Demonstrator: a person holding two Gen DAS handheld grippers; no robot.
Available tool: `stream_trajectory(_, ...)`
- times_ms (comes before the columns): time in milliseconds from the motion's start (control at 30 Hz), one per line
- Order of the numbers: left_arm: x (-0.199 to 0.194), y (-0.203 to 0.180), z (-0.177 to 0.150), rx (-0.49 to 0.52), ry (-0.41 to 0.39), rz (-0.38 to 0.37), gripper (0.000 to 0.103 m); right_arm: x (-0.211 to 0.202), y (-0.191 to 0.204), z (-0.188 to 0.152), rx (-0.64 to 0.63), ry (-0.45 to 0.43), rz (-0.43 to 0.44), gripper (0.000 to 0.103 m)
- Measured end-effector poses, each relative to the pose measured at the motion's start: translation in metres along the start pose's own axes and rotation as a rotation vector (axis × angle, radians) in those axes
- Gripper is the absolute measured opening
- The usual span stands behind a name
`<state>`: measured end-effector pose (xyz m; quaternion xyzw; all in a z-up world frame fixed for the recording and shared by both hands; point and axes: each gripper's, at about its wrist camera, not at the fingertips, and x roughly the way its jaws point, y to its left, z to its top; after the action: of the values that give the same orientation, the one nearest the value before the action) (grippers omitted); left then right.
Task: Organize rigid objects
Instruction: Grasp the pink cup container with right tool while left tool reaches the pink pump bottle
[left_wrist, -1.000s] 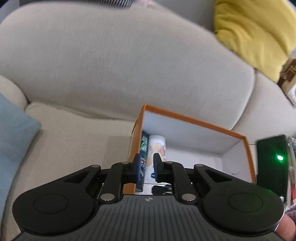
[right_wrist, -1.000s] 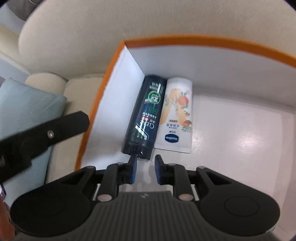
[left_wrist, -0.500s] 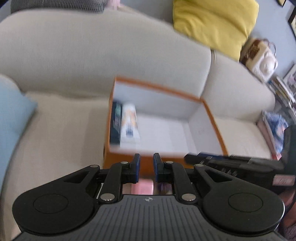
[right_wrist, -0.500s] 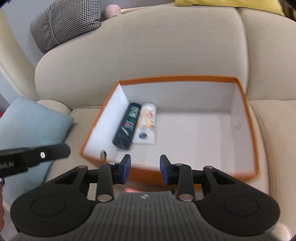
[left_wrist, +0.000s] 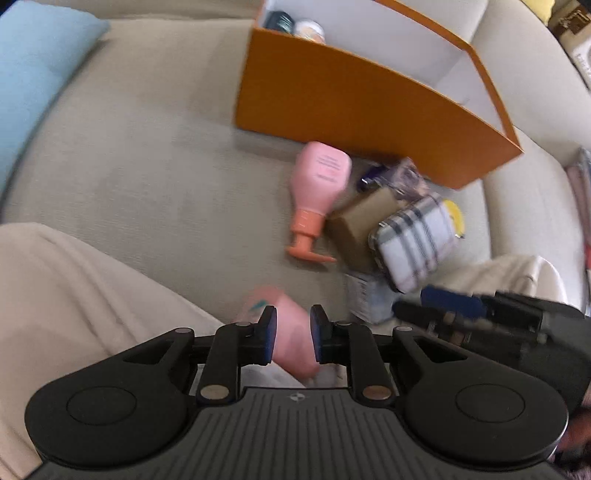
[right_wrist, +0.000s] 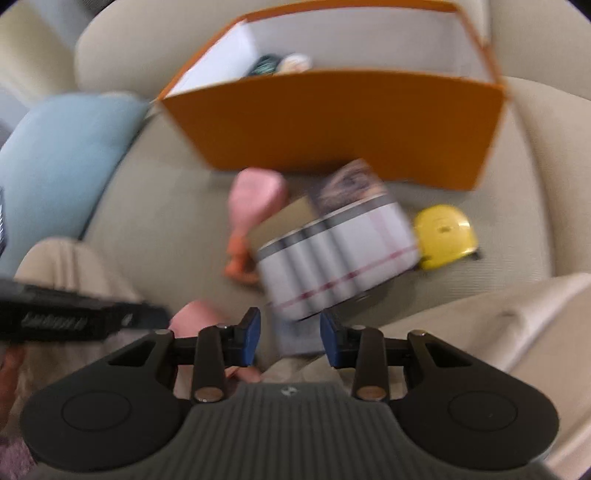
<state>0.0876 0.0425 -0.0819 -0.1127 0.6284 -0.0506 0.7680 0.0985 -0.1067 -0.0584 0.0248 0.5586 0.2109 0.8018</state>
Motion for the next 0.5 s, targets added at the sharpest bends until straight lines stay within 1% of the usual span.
stream_trajectory(67,-0.004,0.0,0.001,0.011,-0.013,0.044,0.021,0.009,0.017,-0.004,-0.093,0.02,0.033,0.037)
stream_trajectory(133,-0.004,0.0,-0.001,0.034,-0.001,0.057,0.023,0.019,0.033,-0.007,-0.172,0.04,0.066,0.037)
stream_trajectory(233,-0.004,0.005,-0.014,0.033,0.004,0.053,0.023,0.036,0.053,-0.011,-0.265,0.077,0.079,0.038)
stream_trajectory(300,-0.003,0.013,-0.019,0.012,-0.006,0.05,0.023,0.046,0.065,-0.015,-0.329,0.102,0.078,0.047)
stream_trajectory(333,-0.004,0.018,-0.019,-0.001,-0.014,0.035,0.023,0.05,0.069,-0.017,-0.348,0.113,0.082,0.054)
stream_trajectory(367,-0.007,0.02,-0.019,-0.008,-0.02,0.024,0.023,0.051,0.072,-0.019,-0.364,0.118,0.086,0.056)
stream_trajectory(433,-0.009,0.022,-0.019,-0.009,-0.034,0.012,0.023,0.053,0.078,-0.021,-0.391,0.125,0.081,0.056)
stream_trajectory(500,-0.01,0.023,-0.02,-0.006,-0.041,0.001,0.026,0.057,0.082,-0.023,-0.418,0.133,0.065,0.056)
